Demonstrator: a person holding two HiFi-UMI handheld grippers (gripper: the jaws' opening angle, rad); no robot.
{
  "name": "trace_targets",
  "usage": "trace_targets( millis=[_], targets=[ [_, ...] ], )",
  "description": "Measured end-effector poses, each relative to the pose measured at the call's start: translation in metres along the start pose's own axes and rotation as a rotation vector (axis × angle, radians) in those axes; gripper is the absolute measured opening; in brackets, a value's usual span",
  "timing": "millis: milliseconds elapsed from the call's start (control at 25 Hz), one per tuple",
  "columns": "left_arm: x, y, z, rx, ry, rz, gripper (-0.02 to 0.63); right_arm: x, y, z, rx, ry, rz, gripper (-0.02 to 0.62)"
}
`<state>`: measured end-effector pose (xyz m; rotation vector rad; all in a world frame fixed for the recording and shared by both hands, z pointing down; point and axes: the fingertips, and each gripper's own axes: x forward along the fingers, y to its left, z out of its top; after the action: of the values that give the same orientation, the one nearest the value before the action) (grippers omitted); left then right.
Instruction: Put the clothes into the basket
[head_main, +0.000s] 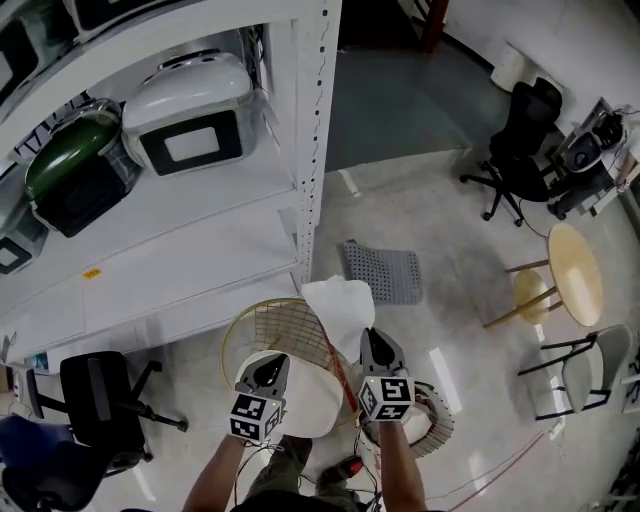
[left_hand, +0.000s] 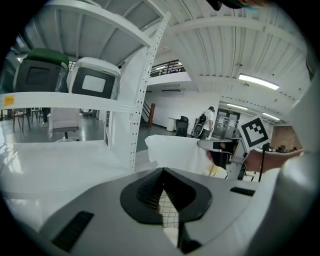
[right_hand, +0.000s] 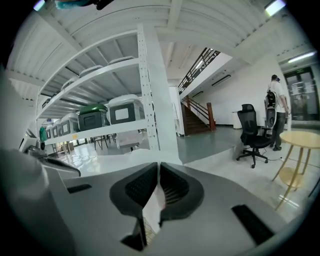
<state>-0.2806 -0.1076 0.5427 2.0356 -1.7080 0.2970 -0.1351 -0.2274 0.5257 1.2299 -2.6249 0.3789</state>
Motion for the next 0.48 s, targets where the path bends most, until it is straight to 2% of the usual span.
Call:
trace_targets(
  millis=[280, 480],
  targets=[
    [-0.002, -0.041, 0.005, 0.029, -0.008, -0.042, 0.001, -0.060, -0.017, 0.024, 0.024, -0.071, -0.039, 0.040],
    [0.004, -0.078, 0.008, 0.059, -0.020, -0.090, 0.002, -0.102, -0.042, 0.026, 0.030, -0.099, -0.087, 0.040]
  ],
)
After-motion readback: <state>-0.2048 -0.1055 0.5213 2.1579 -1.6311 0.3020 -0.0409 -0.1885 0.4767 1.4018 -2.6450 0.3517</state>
